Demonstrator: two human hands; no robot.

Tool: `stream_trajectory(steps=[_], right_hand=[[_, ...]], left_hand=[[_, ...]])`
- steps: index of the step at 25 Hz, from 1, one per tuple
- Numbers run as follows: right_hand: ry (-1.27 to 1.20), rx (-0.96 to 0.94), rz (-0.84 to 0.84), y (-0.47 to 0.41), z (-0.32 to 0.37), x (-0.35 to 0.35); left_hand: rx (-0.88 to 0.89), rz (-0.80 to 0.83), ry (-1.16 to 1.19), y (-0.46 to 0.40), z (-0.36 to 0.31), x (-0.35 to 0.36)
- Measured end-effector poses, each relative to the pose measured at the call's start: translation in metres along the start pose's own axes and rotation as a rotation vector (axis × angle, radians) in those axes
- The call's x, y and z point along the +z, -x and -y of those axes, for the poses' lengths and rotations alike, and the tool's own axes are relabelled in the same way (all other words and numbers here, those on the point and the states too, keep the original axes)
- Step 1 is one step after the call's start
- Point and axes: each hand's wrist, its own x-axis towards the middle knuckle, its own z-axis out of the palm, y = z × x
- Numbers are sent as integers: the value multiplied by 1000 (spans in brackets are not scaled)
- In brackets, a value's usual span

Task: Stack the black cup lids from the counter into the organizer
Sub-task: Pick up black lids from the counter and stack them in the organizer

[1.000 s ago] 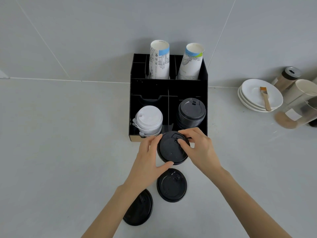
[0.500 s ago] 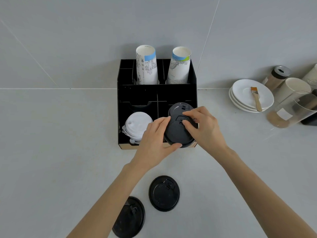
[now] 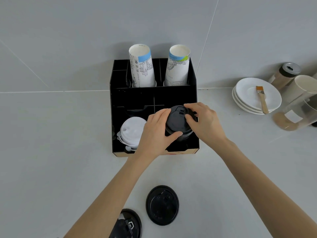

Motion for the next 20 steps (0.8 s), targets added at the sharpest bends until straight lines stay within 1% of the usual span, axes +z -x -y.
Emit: stream_trajectory(steps=[11, 20], right_hand=[[82, 8, 82, -15, -14, 2], [68, 6, 51, -11, -14, 5]], left_hand=[[-40, 45, -46, -16, 3, 14], [-52, 32, -33, -16, 5, 15]])
